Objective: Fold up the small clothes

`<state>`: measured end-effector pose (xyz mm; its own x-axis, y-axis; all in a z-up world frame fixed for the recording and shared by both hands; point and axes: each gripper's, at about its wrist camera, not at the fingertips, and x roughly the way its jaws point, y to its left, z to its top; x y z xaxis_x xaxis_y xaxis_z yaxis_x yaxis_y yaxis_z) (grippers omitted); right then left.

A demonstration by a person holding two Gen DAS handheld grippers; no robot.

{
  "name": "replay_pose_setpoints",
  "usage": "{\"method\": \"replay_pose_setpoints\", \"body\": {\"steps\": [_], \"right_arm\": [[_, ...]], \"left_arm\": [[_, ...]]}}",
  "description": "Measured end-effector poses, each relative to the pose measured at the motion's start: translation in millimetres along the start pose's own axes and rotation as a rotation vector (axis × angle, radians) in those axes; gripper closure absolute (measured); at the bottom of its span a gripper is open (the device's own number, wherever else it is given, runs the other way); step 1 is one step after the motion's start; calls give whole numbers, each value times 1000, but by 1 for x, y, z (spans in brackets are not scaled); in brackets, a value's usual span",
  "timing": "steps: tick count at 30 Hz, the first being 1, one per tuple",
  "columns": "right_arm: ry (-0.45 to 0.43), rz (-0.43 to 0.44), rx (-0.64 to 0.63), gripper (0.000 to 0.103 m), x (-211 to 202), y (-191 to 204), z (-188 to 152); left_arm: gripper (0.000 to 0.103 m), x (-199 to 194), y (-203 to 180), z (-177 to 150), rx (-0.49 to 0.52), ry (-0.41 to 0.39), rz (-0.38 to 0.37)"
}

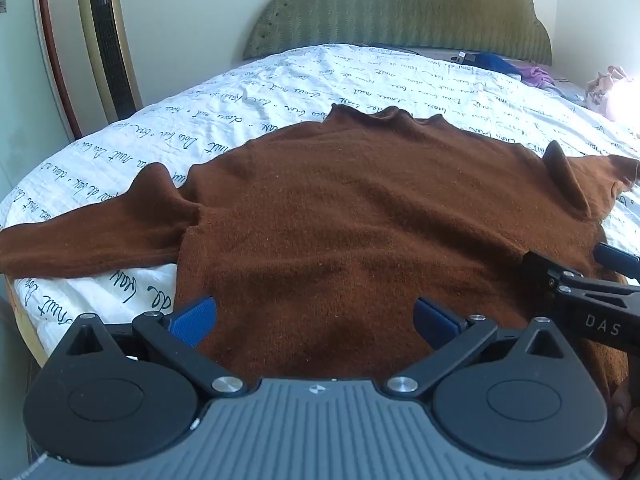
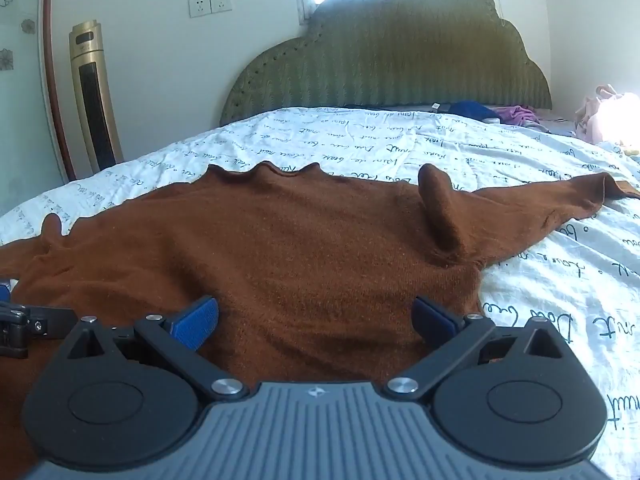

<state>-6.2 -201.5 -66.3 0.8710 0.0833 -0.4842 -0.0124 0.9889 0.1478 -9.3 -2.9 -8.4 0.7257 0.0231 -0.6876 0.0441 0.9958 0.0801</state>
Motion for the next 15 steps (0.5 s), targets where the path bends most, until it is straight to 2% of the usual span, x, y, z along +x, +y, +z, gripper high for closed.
{"method": "replay_pose_setpoints", "body": {"steps": [15], "right_arm": [[-7,11,-15,0,1,2,-2]], "left_arm": [[0,-4,-7,-2,30,-1,-3]]}}
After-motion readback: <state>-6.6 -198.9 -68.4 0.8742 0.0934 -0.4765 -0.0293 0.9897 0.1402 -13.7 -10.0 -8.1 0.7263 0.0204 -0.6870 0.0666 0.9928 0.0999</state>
